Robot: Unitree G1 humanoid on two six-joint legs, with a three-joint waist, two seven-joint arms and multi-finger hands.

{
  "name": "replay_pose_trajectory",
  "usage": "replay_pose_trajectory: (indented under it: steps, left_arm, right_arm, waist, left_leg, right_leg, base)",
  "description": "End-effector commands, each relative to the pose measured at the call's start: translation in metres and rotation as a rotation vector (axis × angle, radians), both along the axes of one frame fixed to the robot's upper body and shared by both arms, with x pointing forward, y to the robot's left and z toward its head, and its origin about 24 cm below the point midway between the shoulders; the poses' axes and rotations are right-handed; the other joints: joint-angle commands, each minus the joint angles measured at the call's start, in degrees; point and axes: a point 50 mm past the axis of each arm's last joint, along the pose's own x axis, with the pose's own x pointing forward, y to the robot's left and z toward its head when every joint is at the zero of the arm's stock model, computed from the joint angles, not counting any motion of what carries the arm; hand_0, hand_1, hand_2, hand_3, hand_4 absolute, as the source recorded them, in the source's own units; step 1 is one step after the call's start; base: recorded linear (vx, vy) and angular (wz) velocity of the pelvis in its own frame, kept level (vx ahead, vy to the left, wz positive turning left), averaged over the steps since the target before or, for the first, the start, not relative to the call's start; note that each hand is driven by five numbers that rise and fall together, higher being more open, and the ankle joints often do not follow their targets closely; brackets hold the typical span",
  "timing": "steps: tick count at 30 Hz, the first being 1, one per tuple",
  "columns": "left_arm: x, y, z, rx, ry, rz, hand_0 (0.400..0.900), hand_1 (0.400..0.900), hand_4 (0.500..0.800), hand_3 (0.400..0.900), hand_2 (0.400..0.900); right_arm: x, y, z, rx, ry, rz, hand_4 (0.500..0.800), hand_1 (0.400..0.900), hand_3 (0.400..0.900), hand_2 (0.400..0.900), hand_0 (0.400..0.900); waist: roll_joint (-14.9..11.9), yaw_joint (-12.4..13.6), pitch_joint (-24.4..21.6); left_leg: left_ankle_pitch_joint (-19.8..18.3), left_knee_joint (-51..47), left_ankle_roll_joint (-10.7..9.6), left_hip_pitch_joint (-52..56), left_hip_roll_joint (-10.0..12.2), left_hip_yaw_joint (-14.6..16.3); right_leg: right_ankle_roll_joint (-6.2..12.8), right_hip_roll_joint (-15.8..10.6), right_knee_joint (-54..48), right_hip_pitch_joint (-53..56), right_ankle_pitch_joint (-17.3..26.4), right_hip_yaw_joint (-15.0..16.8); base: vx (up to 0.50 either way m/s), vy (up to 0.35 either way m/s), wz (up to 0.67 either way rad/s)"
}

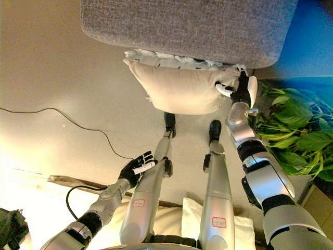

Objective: Pick up the pillow and put it on the sofa.

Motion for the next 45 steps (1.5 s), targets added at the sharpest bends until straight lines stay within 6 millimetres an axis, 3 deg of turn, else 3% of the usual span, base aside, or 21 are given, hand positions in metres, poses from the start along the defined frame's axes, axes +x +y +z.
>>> replay_pose_trajectory:
  steps: [1,5,6,7,28,37,45]
  left_arm:
    - [-0.033,-0.024,-0.022,-0.051,0.093,-0.057,0.9,0.9,0.8,0.9,0.9]
    - [-0.034,-0.025,-0.022,-0.046,0.087,-0.051,0.9,0.9,0.8,0.9,0.9]
    - [-0.034,-0.025,-0.023,-0.046,0.087,-0.051,0.9,0.9,0.8,0.9,0.9]
    - [-0.035,-0.025,-0.023,-0.046,0.088,-0.051,0.9,0.9,0.8,0.9,0.9]
    - [-0.043,-0.019,-0.03,-0.02,0.115,-0.056,0.9,0.9,0.8,0.9,0.9]
    - [-0.05,-0.004,-0.039,0.021,0.182,-0.041,0.9,0.9,0.8,0.9,0.9]
    - [-0.062,0.021,-0.049,0.097,0.296,-0.014,0.9,0.9,0.8,0.9,0.9]
  right_arm:
    - [0.002,0.008,0.035,-0.023,-0.142,0.115,0.8,0.9,0.9,0.9,0.9]
    - [0.001,0.03,0.031,0.006,-0.141,0.214,0.8,0.9,0.9,0.9,0.9]
    - [0.001,0.033,0.03,0.002,-0.14,0.229,0.571,0.518,0.518,0.518,0.518]
    - [0.001,0.035,0.031,-0.004,-0.143,0.234,0.5,0.4,0.4,0.4,0.4]
    - [-0.001,0.038,0.024,-0.024,-0.127,0.271,0.5,0.4,0.4,0.4,0.4]
    - [-0.016,0.045,-0.007,-0.089,-0.061,0.335,0.5,0.4,0.4,0.4,0.4]
    - [-0.039,0.046,-0.02,-0.126,-0.039,0.422,0.5,0.4,0.4,0.4,0.4]
  waist:
    - [3.0,0.7,0.4]
    - [2.6,0.7,0.4]
    - [2.5,0.7,0.4]
    - [2.5,0.7,0.4]
    - [1.9,0.7,0.4]
    - [-1.7,-0.3,0.4]
    - [-5.1,-1.0,-1.8]
  left_leg:
    - [-8.4,4.0,-2.6,-0.2,-2.1,0.2]
    - [-8.2,4.1,-2.6,-0.5,-2.1,0.2]
    - [-8.2,4.2,-2.7,-0.6,-2.0,0.2]
    - [-8.1,4.3,-2.7,-0.6,-2.0,0.2]
    - [-8.4,3.2,-2.7,3.2,-2.3,0.2]
    - [-10.5,3.0,-2.6,13.3,-1.8,-0.6]
    - [-13.0,3.3,-2.4,24.7,-1.6,-1.2]
  right_leg:
    - [0.15,1.9,-17.5,3.4,10.5,-2.1]
    - [-0.1,2.3,-17.3,3.2,10.3,-2.3]
    - [-0.14,2.3,-17.1,3.1,10.3,-2.4]
    - [-0.18,2.4,-17.0,3.1,10.3,-2.4]
    - [-0.38,2.8,-17.4,6.4,10.5,-3.1]
    - [-0.22,2.5,-17.9,16.6,9.0,-4.4]
    - [0.57,1.6,-19.9,29.1,7.4,-5.8]
  base:
    - [0.03,0.005,-0.03]
    - [0.01,0.003,-0.02]
    - [0.0,0.0,0.0]
    - [0.0,0.0,0.0]
    - [-0.01,-0.001,0.0]
    - [-0.04,-0.025,-0.03]
    - [0.04,-0.053,0.06]
